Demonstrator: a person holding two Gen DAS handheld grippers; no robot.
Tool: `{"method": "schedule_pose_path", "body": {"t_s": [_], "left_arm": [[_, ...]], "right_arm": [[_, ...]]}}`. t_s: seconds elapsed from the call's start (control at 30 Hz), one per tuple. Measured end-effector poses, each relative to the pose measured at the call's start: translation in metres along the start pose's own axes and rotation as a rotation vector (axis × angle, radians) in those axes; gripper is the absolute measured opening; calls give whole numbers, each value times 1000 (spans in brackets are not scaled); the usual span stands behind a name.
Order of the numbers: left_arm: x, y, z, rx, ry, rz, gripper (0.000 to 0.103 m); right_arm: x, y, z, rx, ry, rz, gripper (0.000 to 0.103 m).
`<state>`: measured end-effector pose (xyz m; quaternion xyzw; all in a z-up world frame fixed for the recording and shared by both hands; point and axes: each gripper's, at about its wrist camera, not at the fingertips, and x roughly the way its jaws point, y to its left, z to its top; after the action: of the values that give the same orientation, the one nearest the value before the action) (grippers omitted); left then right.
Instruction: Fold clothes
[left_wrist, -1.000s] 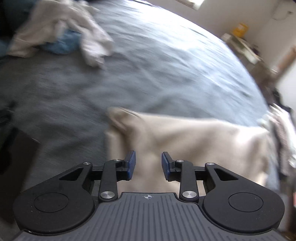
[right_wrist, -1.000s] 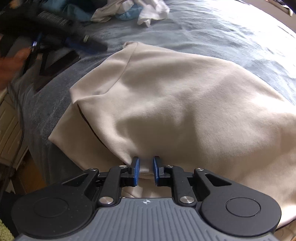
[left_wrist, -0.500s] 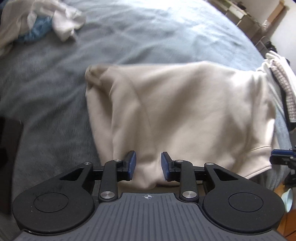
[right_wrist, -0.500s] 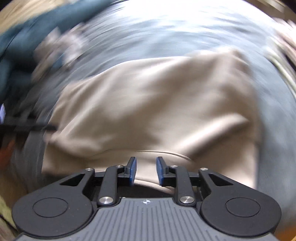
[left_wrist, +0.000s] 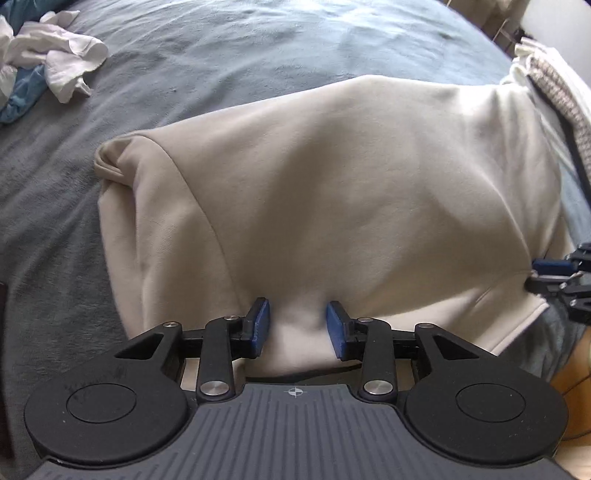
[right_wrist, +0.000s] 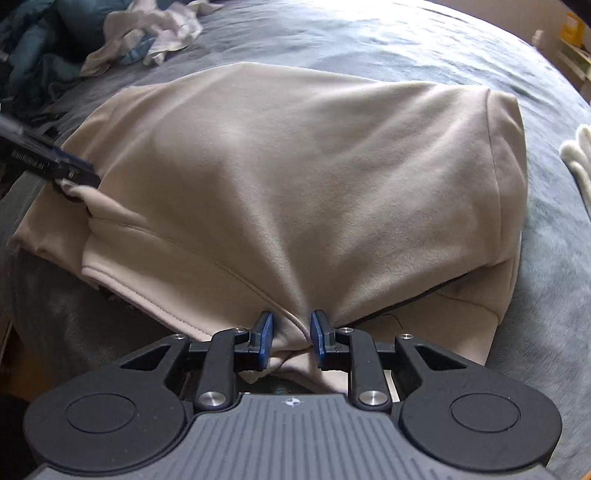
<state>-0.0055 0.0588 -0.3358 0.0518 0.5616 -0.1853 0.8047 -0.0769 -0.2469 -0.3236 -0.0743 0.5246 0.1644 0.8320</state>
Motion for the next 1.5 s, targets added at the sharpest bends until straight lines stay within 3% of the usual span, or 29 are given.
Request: {"method": "schedule_pose_path", "body": {"t_s": [0.1, 0.2, 0.33, 0.5, 0.6, 0.63, 0.67, 0.73, 0.83, 0.9, 0.93, 1.03, 1.1, 1.23, 1.3, 1.43, 1.5], "left_arm": [[-16, -12, 12, -10, -14, 46, 34], [-36, -37, 32, -11, -107, 38, 34], [-25, -98, 59, 33, -162, -110, 35], [23, -179, 59, 104, -60, -268, 35], [40, -204, 39, 177, -35, -231, 35], [42, -209, 34, 207, -43, -209, 35], [42, -211, 31, 224, -46, -196, 35], [42, -209, 33, 214, -27, -194, 35], [46, -208, 36, 196, 7, -192, 35], [48, -211, 40, 209, 26, -178, 36], [48, -213, 42, 218, 39, -171, 36], [39, -213, 55, 206, 77, -176, 36], [33, -210, 71, 179, 67, -186, 36], [30, -212, 115, 147, -6, -211, 36], [43, -215, 131, 166, 1, -226, 36], [87, -232, 124, 292, 123, -164, 36], [96, -235, 110, 350, 118, -138, 38]], "right_arm": [[-16, -11, 4, 39, 6, 48, 22], [-44, -43, 8, 148, -48, 78, 23], [-63, -99, 23, 299, -144, 37, 27], [-48, -157, 46, 469, -238, 3, 37], [-19, -180, 50, 551, -227, 75, 38], [-10, -185, 48, 572, -213, 119, 15], [-10, -186, 44, 584, -229, 177, 6], [-16, -185, 35, 583, -268, 247, 6], [-10, -196, 14, 649, -203, 188, 6], [-8, -214, 0, 762, -198, 266, 14], [-18, -217, -1, 761, -238, 282, 18], [-43, -223, 6, 705, -357, 255, 32], [-58, -225, 14, 645, -426, 208, 32], [-36, -211, 37, 344, -381, -10, 32], [-16, -205, 45, 195, -376, -54, 33], [17, -209, 59, 11, -351, 42, 33], [22, -211, 63, -66, -343, 106, 33]]}}
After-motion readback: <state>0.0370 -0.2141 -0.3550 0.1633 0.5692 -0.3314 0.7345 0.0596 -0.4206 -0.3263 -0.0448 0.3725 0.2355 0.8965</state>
